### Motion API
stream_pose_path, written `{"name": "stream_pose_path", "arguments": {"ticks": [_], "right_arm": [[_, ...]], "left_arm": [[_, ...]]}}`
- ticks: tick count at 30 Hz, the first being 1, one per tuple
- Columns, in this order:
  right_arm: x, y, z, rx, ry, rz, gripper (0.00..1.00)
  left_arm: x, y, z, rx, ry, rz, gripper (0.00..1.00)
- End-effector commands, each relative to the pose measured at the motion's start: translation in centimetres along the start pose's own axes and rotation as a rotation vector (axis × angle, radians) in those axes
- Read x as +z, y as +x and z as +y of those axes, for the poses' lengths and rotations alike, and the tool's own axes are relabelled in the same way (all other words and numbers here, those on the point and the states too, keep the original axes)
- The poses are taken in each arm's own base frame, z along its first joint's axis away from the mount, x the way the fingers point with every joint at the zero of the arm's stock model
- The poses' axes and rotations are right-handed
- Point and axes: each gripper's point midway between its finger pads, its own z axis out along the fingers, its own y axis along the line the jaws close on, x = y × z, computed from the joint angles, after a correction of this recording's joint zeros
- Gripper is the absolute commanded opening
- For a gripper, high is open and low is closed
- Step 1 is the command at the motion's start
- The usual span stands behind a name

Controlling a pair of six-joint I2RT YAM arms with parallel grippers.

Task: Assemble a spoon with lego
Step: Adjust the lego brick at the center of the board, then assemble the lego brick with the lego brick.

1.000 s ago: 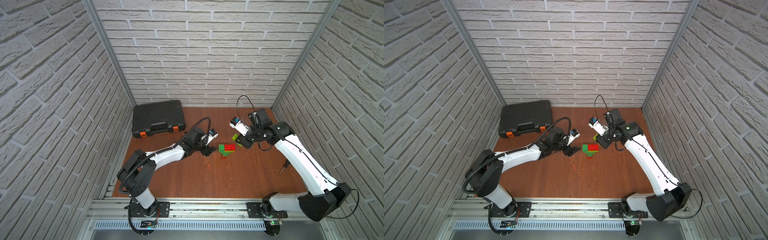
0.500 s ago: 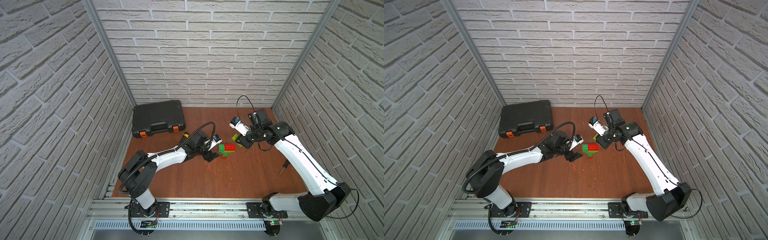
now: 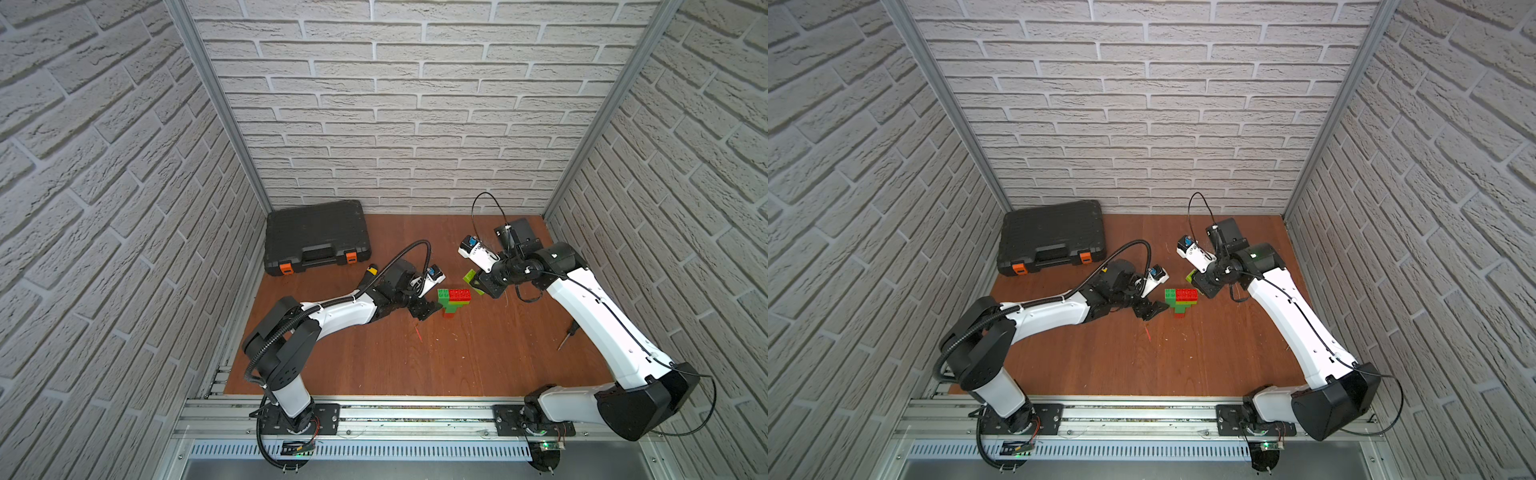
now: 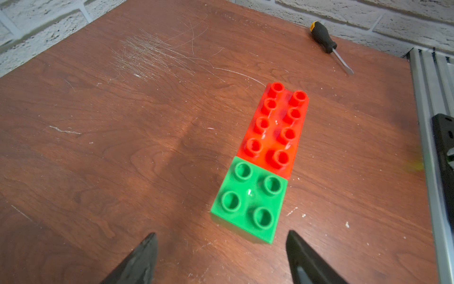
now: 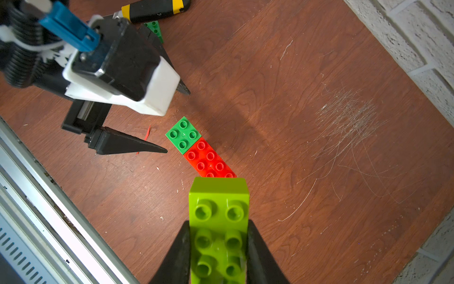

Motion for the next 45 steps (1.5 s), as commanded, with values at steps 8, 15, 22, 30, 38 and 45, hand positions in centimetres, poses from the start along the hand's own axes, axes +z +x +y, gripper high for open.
{"name": "stream_pose_path", "arguments": {"ticks": [8, 15, 22, 30, 38, 45], "right_arm": [[0.6, 0.3, 0.6, -0.016, -0.043, 0.012, 0.12], [1.1, 0.5, 1.3, -0.03, -0.089, 0.019, 0.12], [2.4, 0.4, 2.6, -0.086, -0.167, 0.051, 0.12], [4.0, 0.3, 3.5, -0.212, -0.206, 0.165, 0.1], [4.0, -1.0, 2.9, -0.301, -0.182, 0.173, 0.11], [4.9, -1.0, 2.2, -0.328, -0.174, 0.228, 0.11]], "left_arm": [[0.3, -1.2, 2.9, -0.062, -0.11, -0.057, 0.8], [0.3, -1.0, 2.7, -0.071, -0.091, -0.07, 0.8], [-0.9, -0.2, 0.9, 0.018, 0.018, -0.111, 0.8], [-2.1, 0.1, 0.6, 0.054, 0.054, -0.189, 0.8], [-1.6, -0.4, -0.1, 0.069, 0.087, -0.247, 0.8], [-1.2, -0.7, -0.5, 0.094, 0.091, -0.274, 0.79]]}}
